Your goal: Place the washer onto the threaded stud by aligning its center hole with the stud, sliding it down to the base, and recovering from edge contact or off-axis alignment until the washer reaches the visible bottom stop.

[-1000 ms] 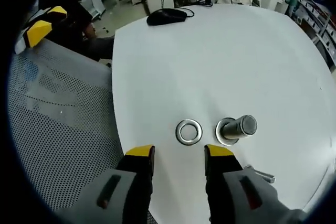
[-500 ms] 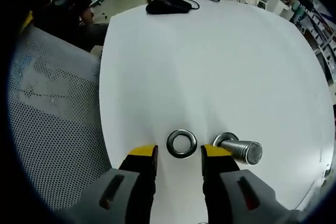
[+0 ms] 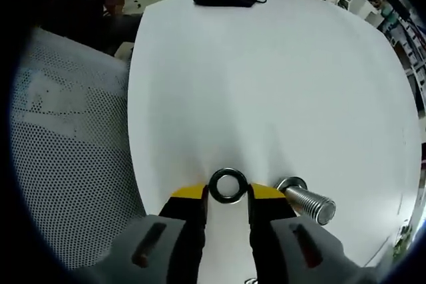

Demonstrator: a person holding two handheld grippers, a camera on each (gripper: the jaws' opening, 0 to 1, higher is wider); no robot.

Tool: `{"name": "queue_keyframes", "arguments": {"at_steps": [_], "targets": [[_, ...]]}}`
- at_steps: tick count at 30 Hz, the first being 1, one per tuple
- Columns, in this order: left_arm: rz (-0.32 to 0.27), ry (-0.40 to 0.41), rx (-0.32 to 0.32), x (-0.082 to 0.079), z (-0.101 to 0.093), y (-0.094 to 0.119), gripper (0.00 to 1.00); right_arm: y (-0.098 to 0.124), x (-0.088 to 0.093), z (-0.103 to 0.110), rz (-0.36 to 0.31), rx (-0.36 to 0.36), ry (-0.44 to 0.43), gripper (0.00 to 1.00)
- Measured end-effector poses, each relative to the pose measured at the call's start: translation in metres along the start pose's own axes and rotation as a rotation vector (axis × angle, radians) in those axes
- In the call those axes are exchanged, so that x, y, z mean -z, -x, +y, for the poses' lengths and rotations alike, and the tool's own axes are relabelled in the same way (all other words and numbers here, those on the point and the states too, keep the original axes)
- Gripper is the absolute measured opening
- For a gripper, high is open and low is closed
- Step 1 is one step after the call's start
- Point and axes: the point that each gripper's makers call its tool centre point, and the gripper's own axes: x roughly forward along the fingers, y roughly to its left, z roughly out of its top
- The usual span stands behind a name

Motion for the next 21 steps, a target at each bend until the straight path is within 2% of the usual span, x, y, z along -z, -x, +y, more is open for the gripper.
{"name": "queue_keyframes", "arguments": {"at_steps": [5, 10, 13, 16, 18, 20, 21], "targets": [[0.005, -0.004, 0.001, 0.001, 0.000, 0.000, 0.12, -0.001, 0.003, -0.002, -0.019, 0.011, 0.015, 0.26], [0.011, -0.006, 0.003, 0.001, 0.000, 0.000, 0.12, 0.001, 0.008, 0.000, -0.075, 0.002, -0.013, 0.25], [0.014, -0.009, 0.004, 0.002, 0.000, 0.000, 0.12, 0.003, 0.017, 0.005, -0.056, -0.006, 0.006, 0.25], [0.018, -0.011, 0.005, 0.002, -0.001, 0.000, 0.12, 0.007, 0.032, 0.013, -0.004, -0.016, 0.066, 0.25], [0.018, -0.011, 0.005, 0.002, 0.000, 0.000, 0.12, 0.010, 0.039, 0.014, 0.014, -0.019, 0.074, 0.25], [0.018, -0.011, 0.005, 0.002, 0.000, -0.001, 0.12, 0.012, 0.042, 0.018, 0.006, -0.021, 0.084, 0.26], [0.020, -0.012, 0.006, 0.003, -0.001, -0.001, 0.12, 0.011, 0.040, 0.018, -0.025, -0.025, 0.126, 0.26]]}}
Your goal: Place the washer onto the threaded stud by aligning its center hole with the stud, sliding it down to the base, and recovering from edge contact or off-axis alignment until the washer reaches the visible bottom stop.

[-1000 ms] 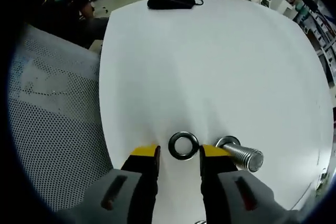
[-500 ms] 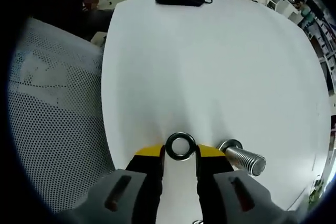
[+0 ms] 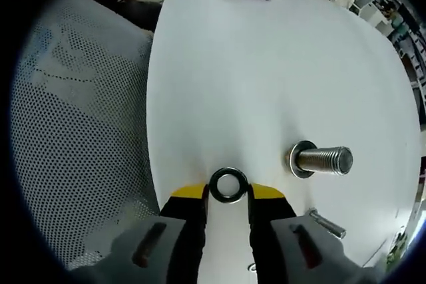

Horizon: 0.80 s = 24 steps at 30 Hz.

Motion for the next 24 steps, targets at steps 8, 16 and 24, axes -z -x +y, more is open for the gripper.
{"name": "queue_keyframes", "arguments": {"at_steps": [8, 16, 24], "targets": [[0.011, -0.005, 0.001, 0.0018, -0.0006, -0.0002, 0.12, 0.0011, 0.0008, -0.0003, -0.073, 0.000, -0.037, 0.27], [0.014, -0.005, 0.004, 0.0023, -0.0010, -0.0003, 0.13, 0.0013, -0.0022, 0.0001, -0.006, -0.004, -0.005, 0.26], [0.009, -0.003, 0.003, 0.0016, -0.0011, -0.0002, 0.13, 0.0009, -0.0022, -0.0012, 0.069, -0.017, 0.004, 0.24]]}}
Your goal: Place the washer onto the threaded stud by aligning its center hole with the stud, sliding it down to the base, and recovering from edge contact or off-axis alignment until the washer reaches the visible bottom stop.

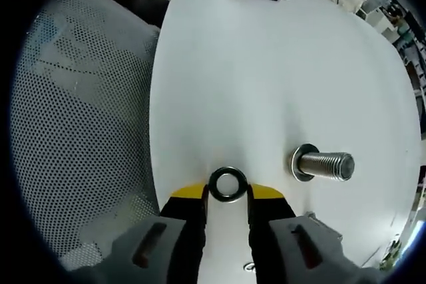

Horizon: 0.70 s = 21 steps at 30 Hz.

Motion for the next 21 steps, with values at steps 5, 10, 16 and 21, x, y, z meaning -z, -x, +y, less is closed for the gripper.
{"name": "queue_keyframes", "arguments": {"at_steps": [5, 10, 16, 21], "targets": [[0.001, -0.001, 0.001, 0.0004, -0.0002, 0.0001, 0.13, -0.0007, 0.0013, 0.0005, 0.014, -0.016, 0.016, 0.23], [-0.003, 0.002, -0.002, -0.0006, 0.0002, 0.0000, 0.13, -0.0016, 0.0008, 0.0010, 0.053, -0.010, 0.021, 0.24], [-0.004, 0.003, -0.004, -0.0005, 0.0007, 0.0001, 0.13, -0.0028, 0.0010, -0.0001, 0.139, -0.015, 0.057, 0.24], [-0.002, 0.002, -0.003, -0.0004, 0.0005, -0.0003, 0.13, -0.0029, 0.0022, -0.0017, 0.146, -0.026, 0.047, 0.24]]}}
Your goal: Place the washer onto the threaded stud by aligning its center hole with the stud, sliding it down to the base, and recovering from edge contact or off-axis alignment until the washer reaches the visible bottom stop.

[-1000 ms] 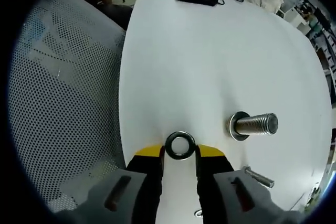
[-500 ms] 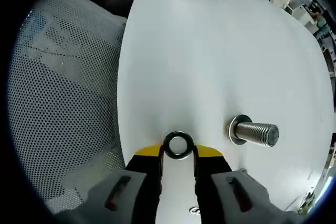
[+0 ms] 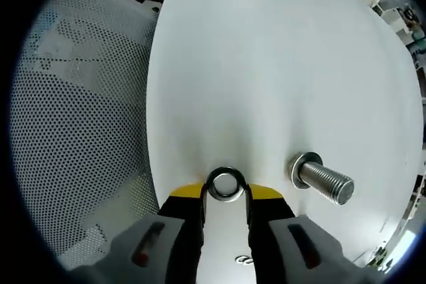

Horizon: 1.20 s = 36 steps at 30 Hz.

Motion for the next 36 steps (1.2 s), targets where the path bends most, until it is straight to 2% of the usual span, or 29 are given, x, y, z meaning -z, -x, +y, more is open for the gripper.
{"name": "queue_keyframes", "arguments": {"at_steps": [7, 26, 36], "targets": [[-0.003, 0.001, 0.000, -0.0006, -0.0002, 0.0001, 0.13, -0.0009, 0.0002, 0.0007, 0.009, 0.008, 0.007, 0.25], [0.002, -0.002, 0.003, 0.0000, -0.0004, -0.0001, 0.13, -0.0017, 0.0010, 0.0000, -0.044, 0.007, 0.023, 0.24], [0.002, -0.003, 0.005, 0.0002, -0.0006, -0.0001, 0.13, -0.0024, 0.0003, -0.0003, -0.044, 0.008, 0.044, 0.24]]}}
